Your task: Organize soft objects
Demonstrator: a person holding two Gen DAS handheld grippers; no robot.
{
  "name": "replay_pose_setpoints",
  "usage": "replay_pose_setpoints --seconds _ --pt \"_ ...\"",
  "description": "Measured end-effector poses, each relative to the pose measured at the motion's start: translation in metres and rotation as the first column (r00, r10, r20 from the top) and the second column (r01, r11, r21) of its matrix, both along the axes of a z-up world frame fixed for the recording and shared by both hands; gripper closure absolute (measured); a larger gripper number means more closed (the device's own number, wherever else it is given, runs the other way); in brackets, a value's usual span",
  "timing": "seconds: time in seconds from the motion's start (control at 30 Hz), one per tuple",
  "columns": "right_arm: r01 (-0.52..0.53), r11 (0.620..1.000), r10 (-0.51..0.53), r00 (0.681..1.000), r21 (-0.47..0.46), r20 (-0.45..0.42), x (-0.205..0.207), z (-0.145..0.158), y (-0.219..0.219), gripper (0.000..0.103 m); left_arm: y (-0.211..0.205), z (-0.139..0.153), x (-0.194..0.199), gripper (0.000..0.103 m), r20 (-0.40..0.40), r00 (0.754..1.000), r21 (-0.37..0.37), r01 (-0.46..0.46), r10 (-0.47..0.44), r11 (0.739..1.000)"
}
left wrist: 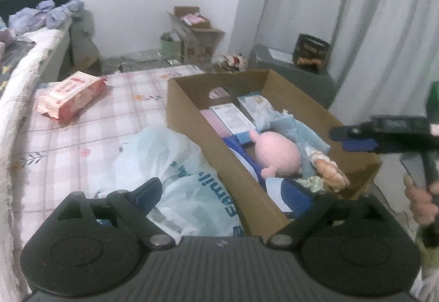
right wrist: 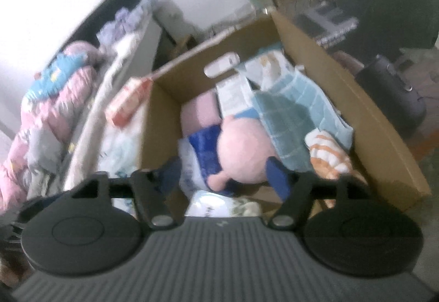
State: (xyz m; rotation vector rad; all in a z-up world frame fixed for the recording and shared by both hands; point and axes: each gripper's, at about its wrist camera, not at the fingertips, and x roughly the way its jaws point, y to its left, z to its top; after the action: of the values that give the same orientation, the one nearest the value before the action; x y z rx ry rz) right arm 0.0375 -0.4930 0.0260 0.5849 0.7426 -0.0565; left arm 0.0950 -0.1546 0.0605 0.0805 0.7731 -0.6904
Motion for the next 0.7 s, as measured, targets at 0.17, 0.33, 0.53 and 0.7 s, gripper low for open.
replay_pose_setpoints --seconds 0.17,0.33,0.53,0.7 --pt "-0.031 0.997 0.037 0.995 -0.071 0.091 -0.039 0.023 0.041 0.012 0.011 0.005 -0.021 0.001 0.053 0.997 0.011 -0.062 0.061 0.998" --pt "-0.009 0.987 0.034 0.988 -0.163 0.15 -0.072 0.037 0.079 0.001 0.026 0.002 -0.038 0.0 0.058 0.991 0.021 -0.123 0.121 0.992" --pt "-0.016 0.987 0.046 0.981 -0.16 0.188 -0.101 0.039 0.11 0.001 0.045 -0.003 -0.054 0.0 0.048 0.982 0.021 -0.183 0.182 0.983" --pt "-0.029 0.982 0.059 0.986 -0.186 0.158 -0.115 0.032 0.127 0.001 0.056 -0.008 -0.063 0.0 0.046 0.971 0.043 -0.236 0.234 0.971"
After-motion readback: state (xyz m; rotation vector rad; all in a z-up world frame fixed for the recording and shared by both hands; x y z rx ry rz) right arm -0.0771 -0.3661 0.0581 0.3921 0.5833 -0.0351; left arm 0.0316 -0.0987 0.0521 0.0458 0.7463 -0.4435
